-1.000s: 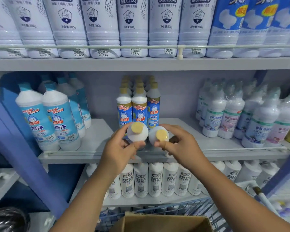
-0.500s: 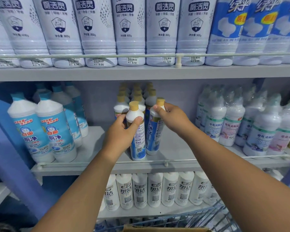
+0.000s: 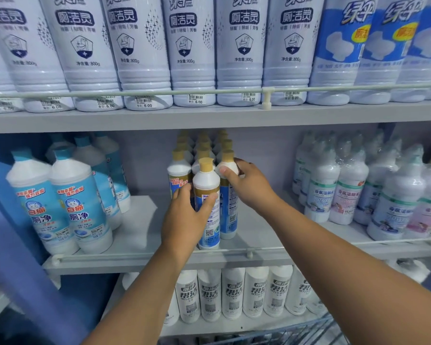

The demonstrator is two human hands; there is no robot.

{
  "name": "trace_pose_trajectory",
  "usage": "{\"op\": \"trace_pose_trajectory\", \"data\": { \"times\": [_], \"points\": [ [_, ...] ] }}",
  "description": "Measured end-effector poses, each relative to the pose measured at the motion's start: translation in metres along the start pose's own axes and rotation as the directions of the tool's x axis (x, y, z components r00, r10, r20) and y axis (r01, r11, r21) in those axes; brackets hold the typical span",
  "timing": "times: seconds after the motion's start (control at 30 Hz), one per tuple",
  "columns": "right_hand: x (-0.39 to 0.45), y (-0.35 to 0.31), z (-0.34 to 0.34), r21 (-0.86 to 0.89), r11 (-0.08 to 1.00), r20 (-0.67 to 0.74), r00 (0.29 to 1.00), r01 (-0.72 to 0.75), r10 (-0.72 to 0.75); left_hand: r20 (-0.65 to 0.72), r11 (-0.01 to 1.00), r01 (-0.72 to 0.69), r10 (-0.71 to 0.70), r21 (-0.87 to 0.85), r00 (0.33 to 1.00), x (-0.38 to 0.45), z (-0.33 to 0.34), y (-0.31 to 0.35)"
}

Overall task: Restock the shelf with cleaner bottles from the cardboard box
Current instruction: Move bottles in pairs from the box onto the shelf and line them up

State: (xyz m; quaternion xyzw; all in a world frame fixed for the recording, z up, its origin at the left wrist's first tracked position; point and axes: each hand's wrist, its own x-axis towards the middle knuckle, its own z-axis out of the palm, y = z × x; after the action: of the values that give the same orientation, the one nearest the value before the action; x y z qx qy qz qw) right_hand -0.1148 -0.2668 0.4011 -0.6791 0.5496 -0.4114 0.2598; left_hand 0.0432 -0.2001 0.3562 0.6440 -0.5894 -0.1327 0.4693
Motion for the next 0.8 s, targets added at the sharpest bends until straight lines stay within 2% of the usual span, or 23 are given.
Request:
{"op": "trace_pose_trajectory", "data": {
  "times": [0.1,0.27,0.4,0.5,0.6,0.8],
  "points": [
    [-0.009,0.009,0.001,0.056,0.998,-0.035,0.999,0.02,-0.018,-0.026,0.999,0.022,-0.024,-0.043,0.999,-0.008,0.009,-0.014],
    [-0.008,0.013,0.006,0.082,0.997,-0.103,0.994,-0.015,0.023,0.006,0.994,0.068,-0.068,-0.09,0.998,-0.013,0.026,-0.029],
    [-0.004,0.011,-0.002,0.057,0.998,-0.057,0.998,-0.004,0.007,0.061,0.988,0.081,-0.073,-0.134,0.995,-0.012,0.021,-0.031],
    [0.002,0.013,-0.01,0.052,0.998,0.038,0.999,-0.038,0.036,0.076,0.984,0.082,-0.071,-0.156,0.995,-0.01,0.017,-0.034],
    [0.006,0.01,-0.013,0.022,0.999,0.07,0.997,-0.039,0.037,0.019,0.996,0.054,-0.053,-0.065,0.998,-0.011,0.015,-0.035],
    [0.022,-0.021,-0.016,-0.113,0.993,-0.106,0.993,0.031,-0.043,-0.155,1.0,-0.006,0.004,-0.016,0.988,0.004,0.004,0.001]
  ]
}}
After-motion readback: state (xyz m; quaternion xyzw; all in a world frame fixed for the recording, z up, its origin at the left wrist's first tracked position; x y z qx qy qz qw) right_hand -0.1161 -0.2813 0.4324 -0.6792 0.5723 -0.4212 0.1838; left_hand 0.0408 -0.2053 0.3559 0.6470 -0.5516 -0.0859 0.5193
